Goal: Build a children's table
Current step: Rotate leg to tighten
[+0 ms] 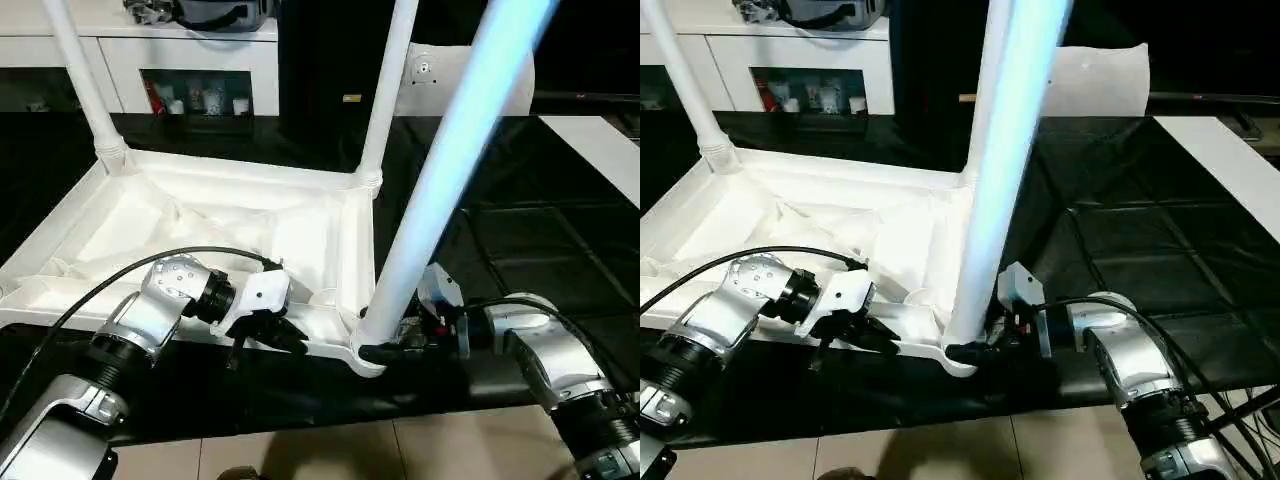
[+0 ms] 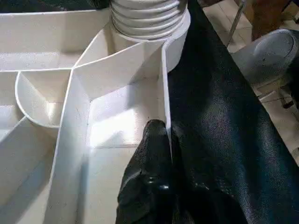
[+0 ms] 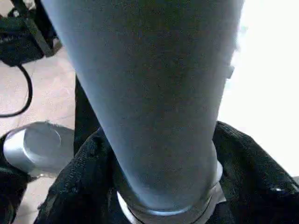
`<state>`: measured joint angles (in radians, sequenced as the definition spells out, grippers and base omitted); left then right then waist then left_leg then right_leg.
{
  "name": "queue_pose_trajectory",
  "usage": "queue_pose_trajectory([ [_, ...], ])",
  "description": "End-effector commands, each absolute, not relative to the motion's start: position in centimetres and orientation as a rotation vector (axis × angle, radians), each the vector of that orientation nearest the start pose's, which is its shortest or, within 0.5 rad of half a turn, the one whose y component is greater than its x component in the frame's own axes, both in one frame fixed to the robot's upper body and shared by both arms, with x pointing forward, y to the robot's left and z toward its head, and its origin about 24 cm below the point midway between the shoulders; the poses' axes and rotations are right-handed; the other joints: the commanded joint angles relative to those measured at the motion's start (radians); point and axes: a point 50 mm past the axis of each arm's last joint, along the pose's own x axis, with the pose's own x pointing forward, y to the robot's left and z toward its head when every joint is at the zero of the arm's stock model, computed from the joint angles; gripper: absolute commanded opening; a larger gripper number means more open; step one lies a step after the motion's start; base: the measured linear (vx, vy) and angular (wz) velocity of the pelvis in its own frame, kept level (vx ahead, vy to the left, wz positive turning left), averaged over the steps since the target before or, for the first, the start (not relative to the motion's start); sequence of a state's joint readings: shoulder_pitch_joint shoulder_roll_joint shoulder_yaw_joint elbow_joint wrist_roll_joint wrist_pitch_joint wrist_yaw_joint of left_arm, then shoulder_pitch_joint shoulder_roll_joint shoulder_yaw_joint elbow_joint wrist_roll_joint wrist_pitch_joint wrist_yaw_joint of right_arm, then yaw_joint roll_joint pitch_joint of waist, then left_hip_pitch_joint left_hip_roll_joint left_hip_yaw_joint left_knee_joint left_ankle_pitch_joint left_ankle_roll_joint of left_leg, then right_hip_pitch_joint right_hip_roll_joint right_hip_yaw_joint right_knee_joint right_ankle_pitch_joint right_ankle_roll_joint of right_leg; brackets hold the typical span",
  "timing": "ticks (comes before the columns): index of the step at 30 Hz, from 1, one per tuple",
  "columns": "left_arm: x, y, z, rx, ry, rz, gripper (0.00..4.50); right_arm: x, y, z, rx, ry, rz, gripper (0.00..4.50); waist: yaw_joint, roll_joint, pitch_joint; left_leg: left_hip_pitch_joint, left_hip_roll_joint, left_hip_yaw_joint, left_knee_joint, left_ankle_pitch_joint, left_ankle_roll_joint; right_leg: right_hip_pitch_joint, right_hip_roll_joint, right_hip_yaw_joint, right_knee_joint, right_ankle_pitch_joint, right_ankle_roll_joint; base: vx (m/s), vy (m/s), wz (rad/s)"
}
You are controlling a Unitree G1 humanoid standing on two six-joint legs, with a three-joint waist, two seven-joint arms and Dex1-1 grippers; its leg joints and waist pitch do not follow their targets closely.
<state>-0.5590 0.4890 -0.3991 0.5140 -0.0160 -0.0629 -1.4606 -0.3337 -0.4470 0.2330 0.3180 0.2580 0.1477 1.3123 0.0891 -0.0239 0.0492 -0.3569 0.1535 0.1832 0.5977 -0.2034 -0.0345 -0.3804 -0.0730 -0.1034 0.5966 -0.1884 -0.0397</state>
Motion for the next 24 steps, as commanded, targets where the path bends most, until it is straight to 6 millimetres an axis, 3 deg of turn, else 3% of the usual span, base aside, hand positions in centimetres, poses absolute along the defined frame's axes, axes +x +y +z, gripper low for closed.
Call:
queue_pose_trajectory([
  [1, 28.5, 13.5, 5.3, 0.585, 0.468, -1.752, 0.00, 26.4, -15.0, 3.6, -0.081, 0.382, 1.424, 2.73, -0.005, 0.015, -0.053, 0.013, 0.098, -0.036, -0.081, -0.220, 0.031, 0.043, -0.106, 0.073, -0.075, -0.249, -0.202, 0.000, 0.000, 0.00],
  [8, 29.0, 13.4, 5.3, 0.566, 0.457, -1.686, 0.00, 25.9, -14.6, 3.6, -0.100, 0.370, 1.434, 2.73, -0.007, 0.011, -0.052, 0.014, 0.099, -0.036, -0.082, -0.233, 0.024, 0.042, -0.106, 0.074, -0.076, -0.263, -0.201, 0.000, 0.000, 0.00],
  [12, 29.4, 13.5, 5.3, 0.554, 0.456, -1.625, 0.00, 25.8, -14.5, 3.4, -0.109, 0.367, 1.423, 2.73, -0.008, 0.010, -0.045, 0.019, 0.098, -0.038, -0.084, -0.275, 0.017, 0.038, -0.109, 0.075, -0.089, -0.361, -0.176, 0.000, 0.000, 0.00],
  [15, 30.1, 13.6, 5.4, 0.484, 0.451, -1.505, 0.00, 26.3, -14.3, 2.9, -0.122, 0.363, 1.321, 2.73, -0.011, 0.009, -0.040, 0.024, 0.097, -0.043, -0.087, -0.315, 0.001, 0.034, -0.111, 0.074, -0.096, -0.434, -0.158, 0.000, 0.000, 0.00],
  [19, 31.2, 12.5, 5.9, 0.339, 0.395, -1.332, 0.00, 27.7, -14.0, 1.7, -0.113, 0.399, 1.084, 2.73, -0.034, 0.003, -0.035, 0.024, 0.091, -0.049, -0.085, -0.354, -0.018, 0.027, -0.114, 0.067, -0.110, -0.569, -0.112, 0.000, 0.000, 0.00],
  [20, 31.7, 11.4, 6.3, 0.237, 0.362, -1.244, 0.00, 28.2, -13.6, 1.1, -0.076, 0.410, 0.971, 2.73, -0.038, -0.002, -0.036, 0.024, 0.091, -0.052, -0.084, -0.355, -0.019, 0.028, -0.113, 0.064, -0.112, -0.582, -0.105, 0.000, 0.000, 0.00],
  [24, 32.2, 9.3, 7.0, 0.102, 0.319, -1.130, 0.00, 29.4, -12.2, 0.4, 0.018, 0.437, 0.802, 2.73, -0.072, -0.002, -0.037, 0.018, 0.088, -0.058, -0.083, -0.382, -0.019, 0.026, -0.112, 0.059, -0.116, -0.584, -0.098, 0.000, 0.000, 0.00],
])
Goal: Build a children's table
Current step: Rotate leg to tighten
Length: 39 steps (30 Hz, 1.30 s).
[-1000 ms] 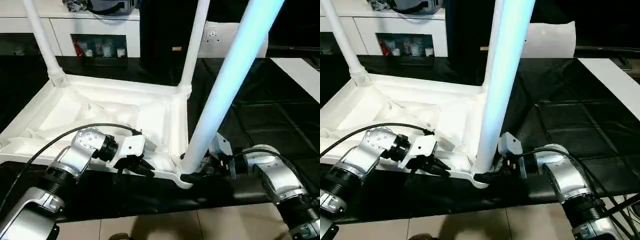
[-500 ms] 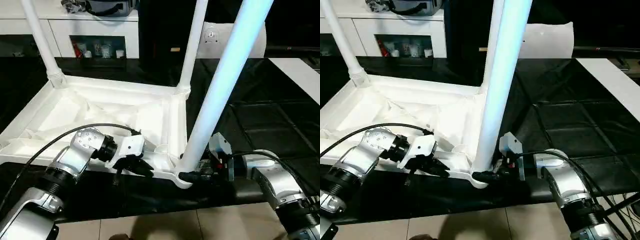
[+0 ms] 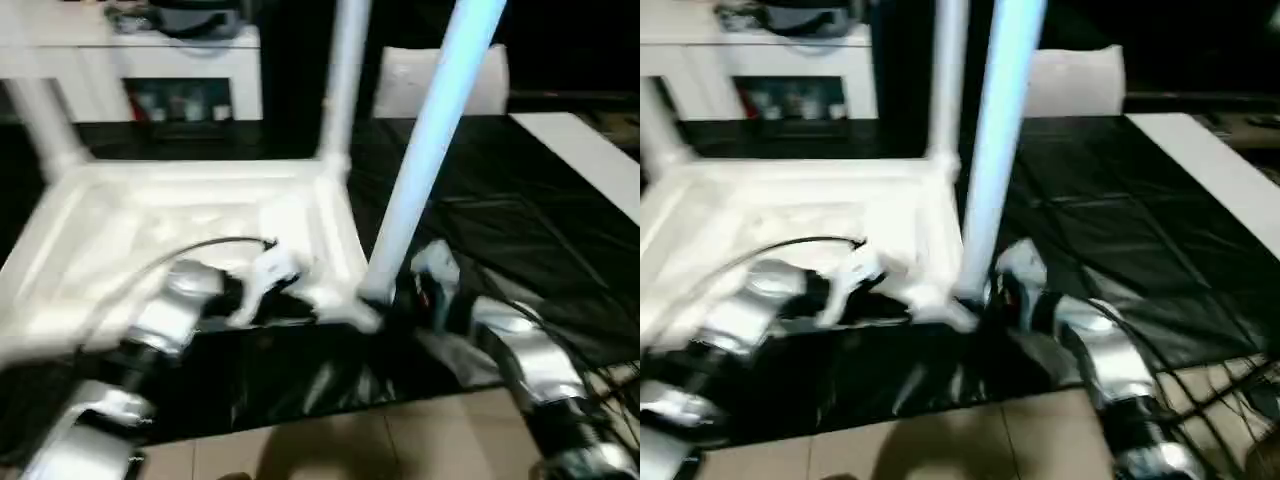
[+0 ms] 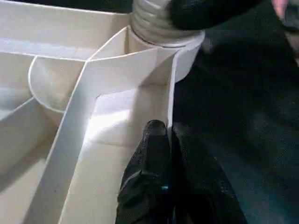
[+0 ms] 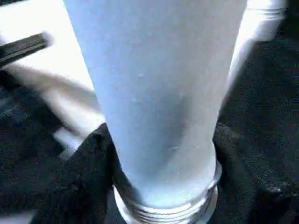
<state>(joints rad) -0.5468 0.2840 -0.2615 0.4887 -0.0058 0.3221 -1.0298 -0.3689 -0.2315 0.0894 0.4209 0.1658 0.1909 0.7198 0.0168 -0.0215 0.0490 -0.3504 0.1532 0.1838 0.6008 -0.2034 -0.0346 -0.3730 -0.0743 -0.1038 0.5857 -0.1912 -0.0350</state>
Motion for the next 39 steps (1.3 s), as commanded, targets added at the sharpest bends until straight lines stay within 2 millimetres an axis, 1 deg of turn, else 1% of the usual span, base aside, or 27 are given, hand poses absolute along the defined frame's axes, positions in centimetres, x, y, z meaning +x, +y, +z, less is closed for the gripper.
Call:
queue_pose_trajectory([
  [1, 32.3, 8.2, 7.3, 0.058, 0.303, -1.104, 0.00, 29.9, -11.4, 0.3, 0.056, 0.449, 0.744, 2.73, -0.005, -0.006, -0.038, 0.010, 0.088, -0.055, -0.086, -0.363, -0.007, 0.018, -0.111, 0.064, -0.105, -0.558, -0.108, 0.000, 0.000, 0.00],
  [2, 32.3, 8.2, 7.3, 0.057, 0.303, -1.104, 0.00, 29.9, -11.4, 0.3, 0.057, 0.449, 0.742, 2.73, -0.008, -0.005, -0.039, 0.009, 0.087, -0.054, -0.084, -0.354, -0.003, 0.017, -0.110, 0.065, -0.103, -0.544, -0.117, 0.000, 0.000, 0.00],
  [3, 32.3, 7.1, 7.6, 0.023, 0.287, -1.076, 0.00, 30.6, -10.6, 0.2, 0.085, 0.458, 0.688, 2.72, -0.012, -0.003, -0.039, 0.007, 0.085, -0.053, -0.083, -0.338, 0.007, 0.018, -0.111, 0.065, -0.104, -0.531, -0.123, 0.000, 0.000, 0.00],
  [4, 32.3, 6.7, 7.7, 0.013, 0.284, -1.067, 0.00, 30.7, -10.4, 0.2, 0.093, 0.461, 0.672, 2.72, -0.018, -0.002, -0.039, 0.003, 0.086, -0.051, -0.083, -0.325, 0.013, 0.019, -0.109, 0.066, -0.102, -0.514, -0.130, 0.000, 0.000, 0.00],
  [5, 32.3, 5.9, 7.9, -0.005, 0.280, -1.050, 0.00, 31.2, -9.8, 0.3, 0.102, 0.465, 0.638, 2.72, -0.017, -0.004, -0.041, 0.003, 0.085, -0.051, -0.083, -0.316, 0.017, 0.021, -0.108, 0.065, -0.102, -0.506, -0.130, 0.000, 0.000, 0.00],
  [6, 32.2, 5.1, 8.1, -0.020, 0.266, -1.039, 0.00, 31.6, -9.0, 0.5, 0.118, 0.468, 0.621, 2.72, -0.021, -0.005, -0.043, 0.001, 0.086, -0.048, -0.082, -0.294, 0.021, 0.020, -0.109, 0.068, -0.095, -0.476, -0.144, 0.000, 0.000, 0.00],
  [7, 32.1, 4.3, 8.4, -0.031, 0.256, -1.028, 0.00, 32.0, -8.2, 0.7, 0.131, 0.470, 0.604, 2.72, -0.021, -0.007, -0.046, -0.003, 0.084, -0.044, -0.081, -0.261, 0.033, 0.026, -0.107, 0.068, -0.094, -0.438, -0.151, 0.000, 0.000, 0.00],
  [8, 32.0, 3.8, 8.5, -0.037, 0.250, -1.022, 0.00, 32.3, -7.7, 0.8, 0.139, 0.472, 0.594, 2.72, -0.021, -0.007, -0.048, -0.004, 0.085, -0.042, -0.079, -0.240, 0.039, 0.026, -0.108, 0.071, -0.091, -0.410, -0.158, 0.000, 0.000, 0.00],
  [9, 32.1, 3.4, 8.7, -0.018, 0.244, -0.995, 0.00, 32.5, -7.2, 0.9, 0.145, 0.477, 0.581, 2.72, -0.021, -0.009, -0.051, -0.007, 0.085, -0.039, -0.078, -0.203, 0.051, 0.029, -0.105, 0.071, -0.084, -0.356, -0.172, 0.000, 0.000, 0.00],
  [10, 32.1, 3.4, 8.7, -0.002, 0.243, -0.992, 0.00, 32.6, -7.0, 0.9, 0.152, 0.482, 0.573, 2.72, -0.019, -0.011, -0.057, -0.009, 0.084, -0.036, -0.075, -0.155, 0.070, 0.033, -0.105, 0.072, -0.076, -0.284, -0.184, 0.052, -0.012, 0.01],
  [11, 32.1, 3.3, 8.6, 0.009, 0.242, -0.991, 0.00, 32.6, -6.9, 0.9, 0.157, 0.485, 0.568, 2.72, -0.016, -0.010, -0.061, -0.012, 0.083, -0.035, -0.072, -0.122, 0.082, 0.036, -0.105, 0.073, -0.069, -0.236, -0.192, 0.000, 0.000, 0.00],
  [12, 32.2, 3.4, 8.6, 0.026, 0.243, -0.982, 0.00, 32.5, -6.8, 0.9, 0.143, 0.488, 0.570, 2.72, -0.014, -0.011, -0.061, -0.014, 0.083, -0.032, -0.071, -0.083, 0.108, 0.035, -0.103, 0.072, -0.062, -0.172, -0.204, 0.000, 0.000, 0.00],
  [13, 32.3, 3.7, 8.4, 0.060, 0.247, -0.972, 0.00, 32.5, -6.6, 0.7, 0.130, 0.493, 0.570, 2.72, -0.013, -0.012, -0.060, -0.014, 0.081, -0.029, -0.070, -0.066, 0.128, 0.035, -0.101, 0.070, -0.061, -0.148, -0.211, 0.000, 0.000, 0.00],
  [15, 32.3, 3.9, 8.3, 0.079, 0.255, -0.962, 0.00, 32.4, -6.5, 0.6, 0.143, 0.502, 0.560, 2.72, -0.008, -0.010, -0.058, -0.013, 0.082, -0.028, -0.070, -0.064, 0.139, 0.035, -0.104, 0.070, -0.065, -0.169, -0.208, 0.000, 0.000, 0.00],
  [17, 32.4, 4.2, 8.2, 0.094, 0.261, -0.951, 0.00, 32.4, -6.4, 0.5, 0.145, 0.506, 0.553, 2.72, -0.009, -0.008, -0.054, -0.010, 0.085, -0.028, -0.074, -0.102, 0.123, 0.032, -0.103, 0.068, -0.073, -0.236, -0.196, 0.000, 0.000, 0.00],
  [19, 32.5, 4.6, 8.0, 0.117, 0.271, -0.929, 0.00, 32.5, -6.3, 0.3, 0.132, 0.508, 0.547, 2.72, -0.011, -0.004, -0.050, -0.005, 0.087, -0.030, -0.078, -0.166, 0.082, 0.029, -0.103, 0.069, -0.083, -0.332, -0.172, 0.000, 0.000, 0.00],
  [21, 32.5, 4.9, 7.8, 0.139, 0.279, -0.913, 0.00, 32.6, -6.3, 0.3, 0.143, 0.515, 0.532, 2.72, -0.014, -0.005, -0.050, -0.003, 0.088, -0.031, -0.080, -0.181, 0.067, 0.028, -0.102, 0.070, -0.082, -0.333, -0.169, 0.000, 0.000, 0.00],
  [22, 32.6, 5.2, 7.7, 0.157, 0.284, -0.903, 0.00, 32.6, -6.4, 0.3, 0.157, 0.517, 0.521, 2.72, -0.017, 0.000, -0.052, -0.003, 0.089, -0.032, -0.081, -0.181, 0.062, 0.028, -0.101, 0.072, -0.080, -0.315, -0.173, 0.000, 0.000, 0.00],
  [24, 32.7, 5.5, 7.5, 0.181, 0.292, -0.894, 0.00, 32.7, -6.4, 0.4, 0.182, 0.514, 0.510, 2.72, -0.018, -0.002, -0.052, -0.003, 0.089, -0.032, -0.082, -0.189, 0.059, 0.027, -0.101, 0.073, -0.079, -0.301, -0.178, 0.000, 0.000, 0.00],
  [25, 32.7, 5.6, 7.5, 0.184, 0.294, -0.892, 0.00, 32.7, -6.4, 0.4, 0.187, 0.512, 0.511, 3.28, -0.019, -0.001, -0.052, -0.001, 0.090, -0.031, -0.082, -0.192, 0.057, 0.027, -0.102, 0.074, -0.078, -0.293, -0.182, 0.000, 0.000, 0.00],
  [26, 32.8, 5.7, 7.4, 0.186, 0.295, -0.887, 0.00, 32.8, -6.5, 0.5, 0.189, 0.503, 0.508, 3.28, -0.019, -0.002, -0.053, -0.002, 0.089, -0.030, -0.082, -0.191, 0.057, 0.028, -0.101, 0.074, -0.078, -0.290, -0.183, 0.000, 0.000, 0.00],
  [29, 33.0, 6.2, 7.4, 0.213, 0.298, -0.873, 0.00, 32.9, -6.7, 0.7, 0.188, 0.482, 0.503, 3.52, -0.020, -0.002, -0.051, -0.003, 0.088, -0.031, -0.082, -0.203, 0.056, 0.027, -0.104, 0.073, -0.083, -0.325, -0.175, 0.000, 0.000, 0.00],
  [30, 33.1, 6.4, 7.3, 0.233, 0.300, -0.867, 0.00, 33.0, -6.8, 0.7, 0.189, 0.477, 0.499, 3.77, -0.020, -0.003, -0.051, -0.003, 0.088, -0.032, -0.083, -0.208, 0.055, 0.026, -0.104, 0.073, -0.085, -0.340, -0.170, 0.000, 0.000, 0.00],
  [31, 33.2, 6.6, 7.2, 0.246, 0.303, -0.863, 0.00, 33.0, -6.9, 0.7, 0.192, 0.472, 0.495, 3.77, -0.022, -0.003, -0.050, -0.003, 0.088, -0.032, -0.083, -0.216, 0.052, 0.025, -0.103, 0.073, -0.086, -0.350, -0.167, 0.000, 0.000, 0.00],
  [35, 33.4, 7.5, 7.0, 0.268, 0.312, -0.854, 0.00, 32.9, -7.5, 0.9, 0.187, 0.444, 0.506, 4.09, -0.023, -0.003, -0.049, -0.002, 0.088, -0.033, -0.084, -0.239, 0.045, 0.023, -0.104, 0.074, -0.090, -0.380, -0.157, 0.000, 0.000, 0.00],
  [37, 33.5, 8.1, 6.9, 0.280, 0.318, -0.854, 0.00, 32.7, -8.0, 1.0, 0.187, 0.429, 0.511, 4.31, -0.026, -0.004, -0.051, -0.004, 0.089, -0.035, -0.085, -0.230, 0.045, 0.025, -0.104, 0.074, -0.086, -0.364, -0.158, 0.000, 0.000, 0.00],
  [39, 33.6, 8.7, 6.8, 0.292, 0.326, -0.852, 0.00, 32.5, -8.7, 1.2, 0.190, 0.415, 0.525, 4.47, -0.025, -0.001, -0.050, -0.002, 0.090, -0.034, -0.086, -0.234, 0.049, 0.024, -0.102, 0.075, -0.087, -0.351, -0.158, 0.000, 0.000, 0.00],
])
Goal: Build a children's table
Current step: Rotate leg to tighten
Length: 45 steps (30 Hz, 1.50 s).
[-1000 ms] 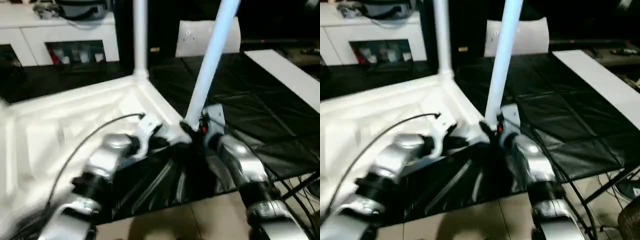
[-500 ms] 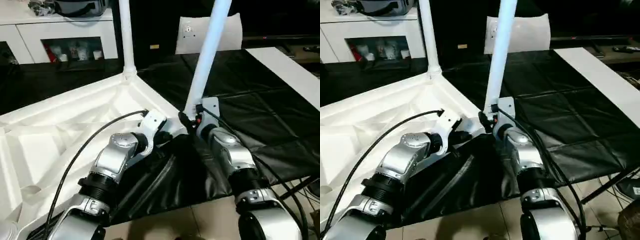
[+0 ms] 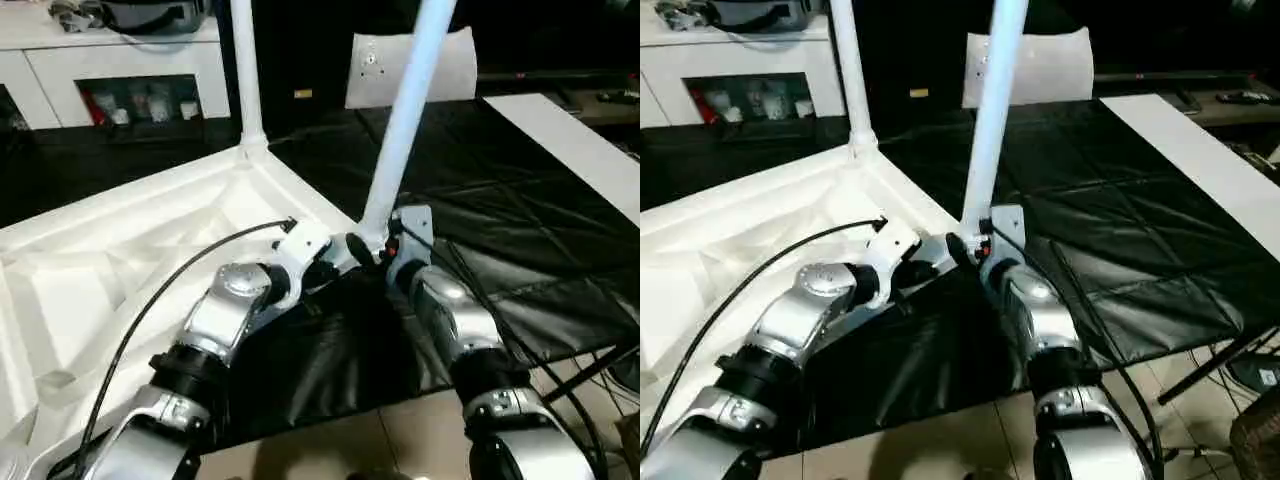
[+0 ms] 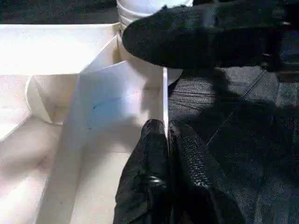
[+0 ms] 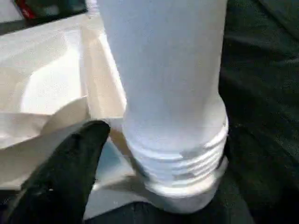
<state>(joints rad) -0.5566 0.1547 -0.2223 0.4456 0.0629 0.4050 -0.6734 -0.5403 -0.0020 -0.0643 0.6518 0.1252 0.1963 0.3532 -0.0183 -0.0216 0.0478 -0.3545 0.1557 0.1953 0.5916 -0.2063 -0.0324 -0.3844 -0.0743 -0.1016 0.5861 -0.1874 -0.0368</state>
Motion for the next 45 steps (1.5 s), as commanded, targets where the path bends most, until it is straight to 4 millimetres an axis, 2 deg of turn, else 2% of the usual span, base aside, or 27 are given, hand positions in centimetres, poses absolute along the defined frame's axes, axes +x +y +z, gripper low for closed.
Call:
queue_pose_trajectory([
  [1, 33.6, 9.0, 6.7, 0.306, 0.331, -0.857, 0.00, 32.4, -9.2, 1.2, 0.176, 0.409, 0.531, 4.47, 0.009, -0.001, -0.050, -0.002, 0.088, -0.047, -0.077, -0.220, 0.047, 0.039, -0.104, 0.073, -0.082, -0.335, -0.164, 0.000, 0.000, 0.00],
  [4, 33.5, 10.0, 6.5, 0.348, 0.337, -0.888, 0.00, 31.9, -11.3, 1.6, 0.149, 0.376, 0.543, 4.47, 0.012, -0.003, -0.053, -0.004, 0.086, -0.045, -0.074, -0.186, 0.063, 0.043, -0.101, 0.073, -0.079, -0.282, -0.171, 0.000, 0.000, 0.00],
  [6, 33.5, 10.2, 6.5, 0.352, 0.338, -0.900, 0.00, 31.8, -11.7, 1.8, 0.149, 0.361, 0.550, 4.47, 0.014, -0.002, -0.055, -0.003, 0.087, -0.042, -0.072, -0.174, 0.071, 0.042, -0.104, 0.076, -0.076, -0.255, -0.175, 0.000, 0.000, 0.00],
  [7, 33.4, 10.7, 6.3, 0.375, 0.343, -0.939, 0.00, 31.4, -13.0, 2.5, 0.137, 0.317, 0.574, 4.47, 0.017, -0.003, -0.055, -0.005, 0.086, -0.041, -0.070, -0.154, 0.084, 0.043, -0.102, 0.074, -0.075, -0.236, -0.182, 0.000, 0.000, 0.00],
  [8, 33.4, 10.7, 6.3, 0.375, 0.343, -0.939, 0.00, 31.4, -13.0, 2.5, 0.137, 0.317, 0.574, 4.47, 0.020, -0.003, -0.054, -0.005, 0.086, -0.041, -0.070, -0.151, 0.088, 0.043, -0.102, 0.074, -0.075, -0.233, -0.180, 0.000, 0.000, 0.00],
  [9, 33.2, 11.2, 6.1, 0.412, 0.345, -0.984, 0.00, 31.1, -14.1, 3.2, 0.112, 0.284, 0.608, 4.47, 0.021, -0.003, -0.057, -0.005, 0.087, -0.041, -0.069, -0.138, 0.090, 0.043, -0.102, 0.074, -0.071, -0.217, -0.185, 0.000, 0.000, 0.00],
  [11, 32.9, 11.8, 5.8, 0.478, 0.356, -1.060, 0.00, 30.6, -15.5, 4.1, 0.044, 0.246, 0.679, 4.47, 0.032, -0.002, -0.065, -0.006, 0.087, -0.041, -0.064, -0.099, 0.105, 0.047, -0.099, 0.072, -0.062, -0.152, -0.186, 0.000, 0.000, 0.00],
  [12, 32.8, 12.0, 5.7, 0.493, 0.360, -1.075, 0.00, 30.4, -15.8, 4.3, 0.026, 0.239, 0.699, 4.47, 0.035, -0.002, -0.064, -0.007, 0.089, -0.040, -0.063, -0.070, 0.121, 0.043, -0.097, 0.072, -0.054, -0.088, -0.198, 0.000, 0.000, 0.00],
  [13, 32.7, 12.3, 5.6, 0.520, 0.367, -1.103, 0.00, 30.2, -16.3, 4.7, -0.010, 0.229, 0.738, 4.47, 0.035, -0.001, -0.061, -0.007, 0.087, -0.038, -0.062, -0.078, 0.131, 0.042, -0.096, 0.071, -0.055, -0.078, -0.206, 0.000, 0.000, 0.00],
  [14, 32.6, 12.5, 5.5, 0.533, 0.371, -1.117, 0.00, 30.0, -16.6, 4.9, -0.029, 0.225, 0.760, 4.47, 0.037, -0.001, -0.062, -0.006, 0.087, -0.037, -0.061, -0.088, 0.133, 0.042, -0.098, 0.071, -0.055, -0.083, -0.206, 0.000, 0.000, 0.00],
  [16, 32.5, 12.8, 5.4, 0.558, 0.373, -1.151, 0.00, 29.8, -17.4, 5.2, -0.048, 0.237, 0.783, 4.47, 0.042, -0.003, -0.057, -0.004, 0.087, -0.036, -0.062, -0.122, 0.124, 0.042, -0.100, 0.072, -0.063, -0.149, -0.200, 0.000, 0.000, 0.00],
  [17, 32.2, 13.3, 5.3, 0.566, 0.381, -1.217, 0.00, 29.5, -18.6, 5.8, -0.095, 0.249, 0.850, 4.47, 0.043, 0.000, -0.056, -0.004, 0.087, -0.036, -0.063, -0.130, 0.118, 0.041, -0.100, 0.072, -0.065, -0.170, -0.198, 0.000, 0.000, 0.00],
  [18, 32.0, 13.6, 5.3, 0.566, 0.387, -1.265, 0.00, 29.2, -19.3, 6.3, -0.125, 0.254, 0.896, 4.47, 0.050, -0.003, -0.056, -0.002, 0.086, -0.036, -0.061, -0.144, 0.113, 0.043, -0.101, 0.072, -0.070, -0.206, -0.188, 0.000, 0.000, 0.00],
  [20, 31.5, 13.9, 5.4, 0.558, 0.396, -1.357, 0.00, 28.8, -20.1, 7.0, -0.158, 0.262, 0.977, 4.47, 0.058, -0.006, -0.057, 0.000, 0.088, -0.034, -0.061, -0.144, 0.107, 0.041, -0.100, 0.073, -0.069, -0.214, -0.187, 0.000, 0.000, 0.00],
  [24, 30.8, 14.4, 5.6, 0.576, 0.429, -1.500, 0.00, 28.4, -20.0, 7.5, -0.206, 0.293, 1.110, 4.47, 0.072, -0.008, -0.056, 0.000, 0.092, -0.034, -0.063, -0.141, 0.103, 0.040, -0.100, 0.071, -0.063, -0.214, -0.190, 0.000, 0.000, 0.00],
  [26, 30.8, 14.5, 5.6, 0.583, 0.433, -1.517, 0.00, 28.4, -19.9, 7.5, -0.217, 0.296, 1.127, 4.47, 0.078, -0.006, -0.057, 0.001, 0.092, -0.032, -0.061, -0.134, 0.100, 0.037, -0.099, 0.071, -0.062, -0.210, -0.193, 0.000, 0.000, 0.00],
  [30, 30.6, 14.6, 5.8, 0.603, 0.443, -1.601, 0.00, 27.9, -18.7, 7.2, -0.303, 0.308, 1.273, 4.47, 0.091, -0.010, -0.058, 0.002, 0.094, -0.032, -0.061, -0.134, 0.091, 0.037, -0.103, 0.071, -0.059, -0.213, -0.192, 0.000, 0.000, 0.00],
  [35, 30.4, 14.3, 6.1, 0.607, 0.432, -1.674, 0.00, 28.2, -17.6, 6.9, -0.314, 0.306, 1.336, 4.47, 0.105, -0.011, -0.059, 0.006, 0.096, -0.031, -0.062, -0.128, 0.079, 0.035, -0.104, 0.072, -0.055, -0.204, -0.195, 0.000, 0.000, 0.00],
  [37, 30.3, 14.0, 6.1, 0.615, 0.428, -1.705, 0.00, 28.5, -16.9, 6.6, -0.320, 0.301, 1.352, 4.47, 0.104, -0.013, -0.060, 0.003, 0.095, -0.032, -0.061, -0.124, 0.073, 0.036, -0.105, 0.072, -0.052, -0.199, -0.201, 0.000, 0.000, 0.00],
  [38, 30.2, 14.0, 6.1, 0.615, 0.426, -1.708, 0.00, 28.6, -16.8, 6.5, -0.317, 0.302, 1.355, 4.20, 0.105, -0.012, -0.060, 0.004, 0.095, -0.031, -0.061, -0.125, 0.073, 0.035, -0.105, 0.072, -0.053, -0.197, -0.201, 0.000, 0.000, 0.00],
  [42, 30.1, 13.7, 6.1, 0.615, 0.421, -1.729, 0.00, 28.6, -16.1, 6.3, -0.292, 0.303, 1.388, 4.08, 0.108, -0.012, -0.062, 0.003, 0.097, -0.032, -0.060, -0.106, 0.080, 0.038, -0.104, 0.071, -0.046, -0.154, -0.208, 0.000, 0.000, 0.00],
  [44, 30.0, 13.6, 6.1, 0.616, 0.421, -1.735, 0.00, 28.5, -15.8, 6.2, -0.275, 0.307, 1.410, 3.69, 0.109, -0.012, -0.062, 0.003, 0.097, -0.032, -0.060, -0.106, 0.081, 0.039, -0.104, 0.071, -0.045, -0.148, -0.210, 0.000, 0.000, 0.00],
  [45, 30.0, 13.6, 6.1, 0.615, 0.422, -1.738, 0.00, 28.5, -15.7, 6.2, -0.268, 0.311, 1.422, 3.67, 0.109, -0.012, -0.062, 0.003, 0.096, -0.031, -0.060, -0.109, 0.082, 0.040, -0.104, 0.071, -0.046, -0.151, -0.210, 0.000, 0.000, 0.00],
])
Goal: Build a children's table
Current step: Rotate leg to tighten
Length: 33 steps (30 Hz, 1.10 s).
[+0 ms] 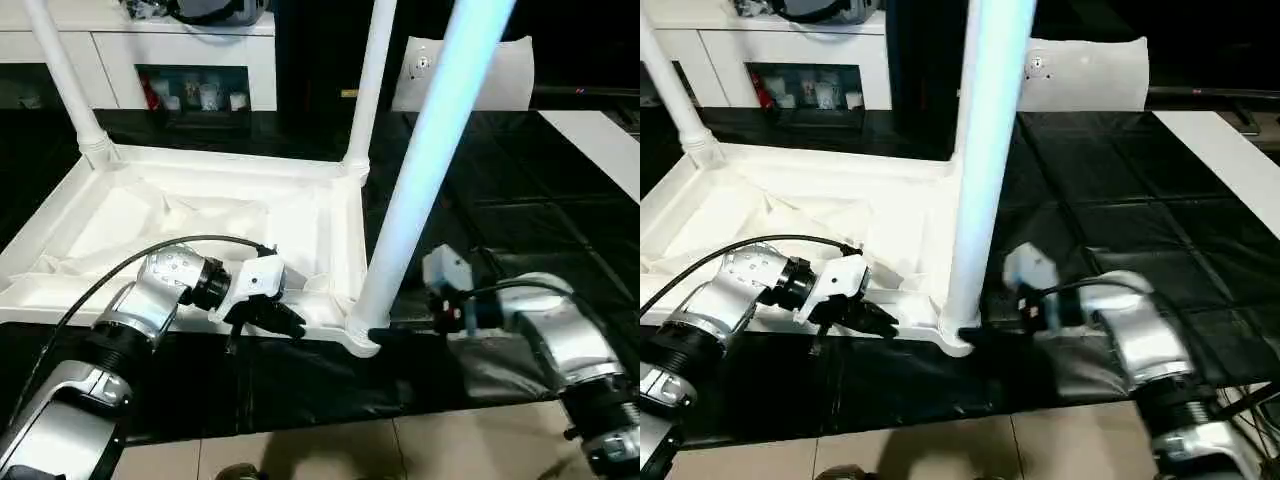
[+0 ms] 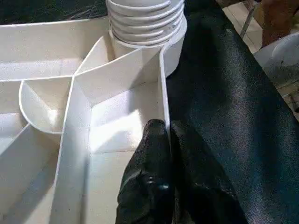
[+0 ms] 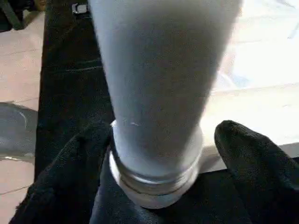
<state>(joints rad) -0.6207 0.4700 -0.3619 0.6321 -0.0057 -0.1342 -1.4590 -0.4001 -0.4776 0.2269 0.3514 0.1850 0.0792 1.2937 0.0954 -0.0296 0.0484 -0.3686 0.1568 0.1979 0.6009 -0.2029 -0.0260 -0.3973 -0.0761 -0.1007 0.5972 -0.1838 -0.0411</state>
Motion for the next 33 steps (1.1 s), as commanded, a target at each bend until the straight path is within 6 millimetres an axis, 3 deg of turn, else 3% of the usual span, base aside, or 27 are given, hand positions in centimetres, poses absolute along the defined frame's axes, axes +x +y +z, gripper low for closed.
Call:
queue_pose_trajectory([
  [1, 30.0, 13.6, 6.0, 0.614, 0.422, -1.741, 0.00, 28.5, -15.6, 6.1, -0.265, 0.314, 1.430, 3.64, -0.005, -0.004, -0.063, 0.016, 0.095, -0.034, -0.069, -0.112, 0.076, 0.053, -0.103, 0.070, -0.057, -0.157, -0.205, 0.000, 0.000, 0.00],
  [10, 30.1, 13.6, 5.9, 0.623, 0.426, -1.741, 0.00, 28.5, -15.4, 5.7, -0.240, 0.341, 1.468, 2.85, -0.002, -0.006, -0.064, 0.017, 0.095, -0.033, -0.068, -0.111, 0.071, 0.052, -0.102, 0.070, -0.057, -0.169, -0.199, 0.000, 0.000, 0.00],
  [19, 30.2, 13.7, 5.9, 0.618, 0.427, -1.720, 0.00, 28.3, -15.3, 5.4, -0.204, 0.361, 1.492, 2.73, 0.001, -0.004, -0.065, 0.018, 0.095, -0.033, -0.067, -0.107, 0.071, 0.052, -0.101, 0.070, -0.056, -0.169, -0.199, 0.000, 0.000, 0.00],
  [23, 31.1, 13.1, 5.9, 0.570, 0.413, -1.590, 0.00, 27.9, -15.0, 4.8, -0.115, 0.392, 1.434, 2.73, 0.002, -0.002, -0.062, 0.019, 0.097, -0.034, -0.068, -0.113, 0.067, 0.052, -0.100, 0.070, -0.058, -0.169, -0.203, 0.000, 0.000, 0.00],
  [25, 31.8, 12.6, 6.0, 0.536, 0.418, -1.501, 0.00, 27.9, -14.6, 4.0, -0.082, 0.428, 1.348, 2.72, 0.004, -0.002, -0.057, 0.024, 0.096, -0.034, -0.072, -0.151, 0.053, 0.048, -0.101, 0.070, -0.069, -0.237, -0.189, 0.000, 0.000, 0.00],
  [26, 32.2, 12.2, 6.0, 0.500, 0.418, -1.440, 0.00, 28.0, -14.1, 3.4, -0.087, 0.448, 1.276, 2.72, 0.004, -0.001, -0.052, 0.029, 0.094, -0.036, -0.073, -0.188, 0.035, 0.046, -0.105, 0.070, -0.079, -0.314, -0.174, 0.000, 0.000, 0.00],
  [27, 32.2, 12.2, 6.0, 0.494, 0.417, -1.434, 0.00, 28.0, -14.0, 3.3, -0.090, 0.448, 1.269, 2.72, -0.003, 0.003, -0.041, 0.034, 0.092, -0.041, -0.078, -0.252, 0.009, 0.041, -0.106, 0.067, -0.095, -0.440, -0.145, 0.000, 0.000, 0.00],
  [28, 32.4, 11.9, 6.1, 0.467, 0.412, -1.415, 0.00, 28.0, -13.7, 3.1, -0.102, 0.447, 1.241, 2.72, -0.012, 0.001, -0.037, 0.048, 0.086, -0.045, -0.076, -0.328, -0.012, 0.036, -0.109, 0.060, -0.114, -0.589, -0.099, 0.000, 0.000, 0.00],
  [30, 33.2, 10.3, 6.7, 0.336, 0.379, -1.316, 0.00, 28.2, -11.8, 2.3, -0.046, 0.458, 1.140, 2.72, -0.028, -0.002, -0.035, 0.055, 0.081, -0.055, -0.073, -0.374, -0.030, 0.036, -0.113, 0.050, -0.132, -0.699, -0.052, 0.000, 0.000, 0.00],
  [32, 33.7, 9.4, 6.9, 0.290, 0.373, -1.247, 0.00, 28.9, -10.3, 2.2, 0.028, 0.459, 1.053, 2.72, -0.050, 0.005, -0.029, 0.066, 0.081, -0.066, -0.073, -0.447, -0.048, 0.030, -0.108, 0.024, -0.151, -0.752, -0.021, -0.068, 0.030, -0.05],
  [33, 34.0, 8.9, 7.1, 0.263, 0.370, -1.208, 0.00, 29.3, -9.5, 2.2, 0.048, 0.455, 1.009, 2.72, -0.074, 0.017, -0.028, 0.089, 0.082, -0.074, -0.066, -0.546, -0.059, 0.028, -0.100, -0.015, -0.172, -0.741, 0.002, -0.072, 0.038, -0.05],
])
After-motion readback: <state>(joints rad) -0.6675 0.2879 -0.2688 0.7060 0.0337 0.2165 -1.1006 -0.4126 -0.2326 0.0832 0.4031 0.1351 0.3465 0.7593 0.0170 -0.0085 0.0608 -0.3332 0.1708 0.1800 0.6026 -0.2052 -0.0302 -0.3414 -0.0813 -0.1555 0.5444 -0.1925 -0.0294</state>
